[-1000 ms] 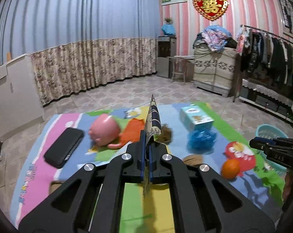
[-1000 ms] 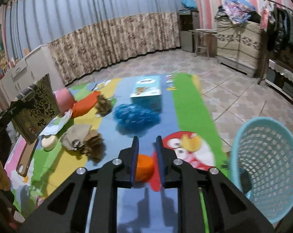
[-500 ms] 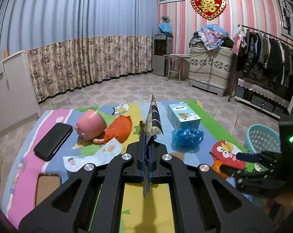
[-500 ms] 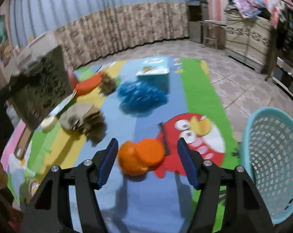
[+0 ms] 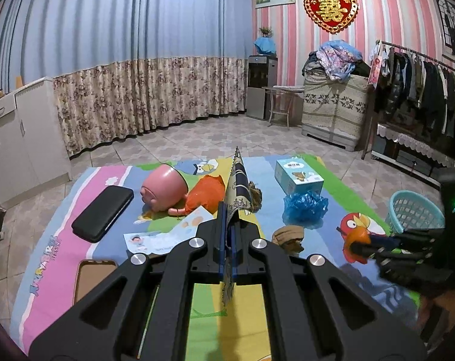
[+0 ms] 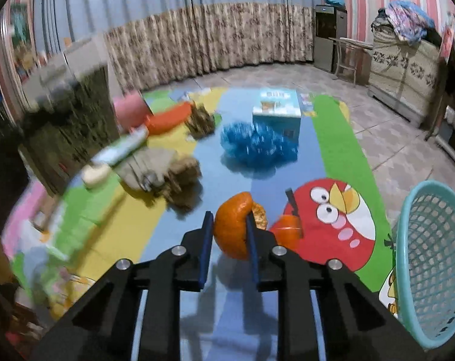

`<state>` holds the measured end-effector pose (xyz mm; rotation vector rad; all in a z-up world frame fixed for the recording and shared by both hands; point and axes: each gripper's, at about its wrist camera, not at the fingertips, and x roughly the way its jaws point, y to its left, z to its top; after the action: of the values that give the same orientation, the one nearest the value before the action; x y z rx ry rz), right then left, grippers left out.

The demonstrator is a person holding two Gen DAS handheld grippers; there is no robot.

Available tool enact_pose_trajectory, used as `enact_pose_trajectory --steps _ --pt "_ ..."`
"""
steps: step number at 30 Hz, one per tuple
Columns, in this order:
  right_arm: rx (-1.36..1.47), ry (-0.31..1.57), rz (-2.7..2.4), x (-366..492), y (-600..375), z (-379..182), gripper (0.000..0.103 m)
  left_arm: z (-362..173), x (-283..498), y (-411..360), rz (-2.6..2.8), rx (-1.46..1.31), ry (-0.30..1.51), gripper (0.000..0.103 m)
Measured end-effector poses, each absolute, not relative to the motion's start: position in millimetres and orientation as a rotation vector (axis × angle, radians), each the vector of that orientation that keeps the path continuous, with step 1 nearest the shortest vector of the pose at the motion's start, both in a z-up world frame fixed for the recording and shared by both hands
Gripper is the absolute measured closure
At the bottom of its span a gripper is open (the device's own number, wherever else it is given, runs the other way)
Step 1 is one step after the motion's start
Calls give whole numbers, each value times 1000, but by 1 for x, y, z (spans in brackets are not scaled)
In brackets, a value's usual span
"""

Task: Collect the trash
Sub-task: 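Grasp the second orange with the right gripper, then drop the paper card into the basket with the left gripper while the right carries the orange over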

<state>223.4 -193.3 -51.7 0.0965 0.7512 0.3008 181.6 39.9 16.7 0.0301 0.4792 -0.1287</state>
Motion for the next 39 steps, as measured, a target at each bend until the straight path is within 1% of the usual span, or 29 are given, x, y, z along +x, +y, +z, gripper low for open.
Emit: enact_pose_trajectory --steps 4,10,17,23,27,32,39 --pt "163 696 297 216 -221 -31 81 25 179 40 -137 21 464 102" --pt "200 675 225 212 -259 -26 81 34 179 19 -179 40 446 102" --pt "224 632 92 198 -313 -19 81 40 182 -23 -247 54 435 102" --pt "273 609 -50 183 -371 -20 81 41 184 -77 -337 83 431 102" --pt "246 609 -147 176 -401 -24 81 37 186 -121 -407 86 438 102" --pt "235 619 -253 167 -439 -33 81 25 189 -176 -496 94 468 102" --pt "296 602 -312 162 -475 -39 81 0 185 -260 -631 118 511 102"
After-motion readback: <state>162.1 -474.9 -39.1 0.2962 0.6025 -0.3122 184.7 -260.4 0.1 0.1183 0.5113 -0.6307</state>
